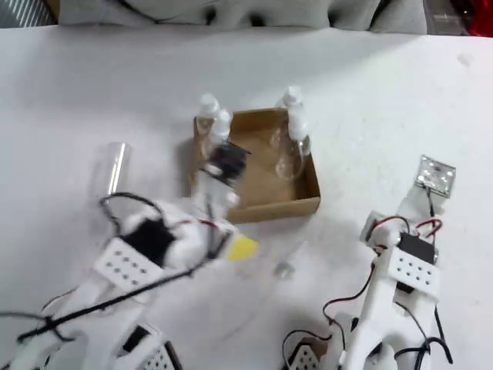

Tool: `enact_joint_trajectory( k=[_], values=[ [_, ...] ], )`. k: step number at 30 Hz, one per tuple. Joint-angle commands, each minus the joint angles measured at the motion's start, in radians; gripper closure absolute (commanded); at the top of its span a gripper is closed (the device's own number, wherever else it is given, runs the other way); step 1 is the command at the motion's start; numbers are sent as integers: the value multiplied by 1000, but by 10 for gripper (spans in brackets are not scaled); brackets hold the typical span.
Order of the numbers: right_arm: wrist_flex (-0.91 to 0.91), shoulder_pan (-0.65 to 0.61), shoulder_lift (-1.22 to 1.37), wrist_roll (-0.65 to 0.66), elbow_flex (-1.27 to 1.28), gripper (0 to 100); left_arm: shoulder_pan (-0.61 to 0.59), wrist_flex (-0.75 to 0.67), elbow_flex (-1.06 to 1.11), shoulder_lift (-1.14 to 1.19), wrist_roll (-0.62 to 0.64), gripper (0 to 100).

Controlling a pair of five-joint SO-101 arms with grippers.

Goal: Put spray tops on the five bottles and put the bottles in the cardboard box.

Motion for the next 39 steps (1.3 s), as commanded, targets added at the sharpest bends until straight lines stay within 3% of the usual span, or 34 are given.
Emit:
enact_joint_trajectory(
  k=[1, 5, 17, 23, 29, 36, 39],
  values=[
    [13, -79, 1, -80, -52, 981, -266, 95, -44, -96, -81, 691],
    [65, -194, 1, -127, -52, 981, -432, 100, 48, -157, -91, 691],
    [424, -490, 1, -241, -259, 981, -808, -68, 396, -410, -89, 691],
    [447, -504, 10, -241, -267, 981, -842, -71, 470, -478, -83, 691],
    [430, -533, 12, -252, -244, 978, -842, -163, 540, -486, -83, 691],
    [335, -677, 12, -374, -175, 804, -842, -161, 546, -486, -89, 691],
    [283, -711, 13, -400, -135, 795, -842, -163, 548, -484, -89, 690]
  ],
)
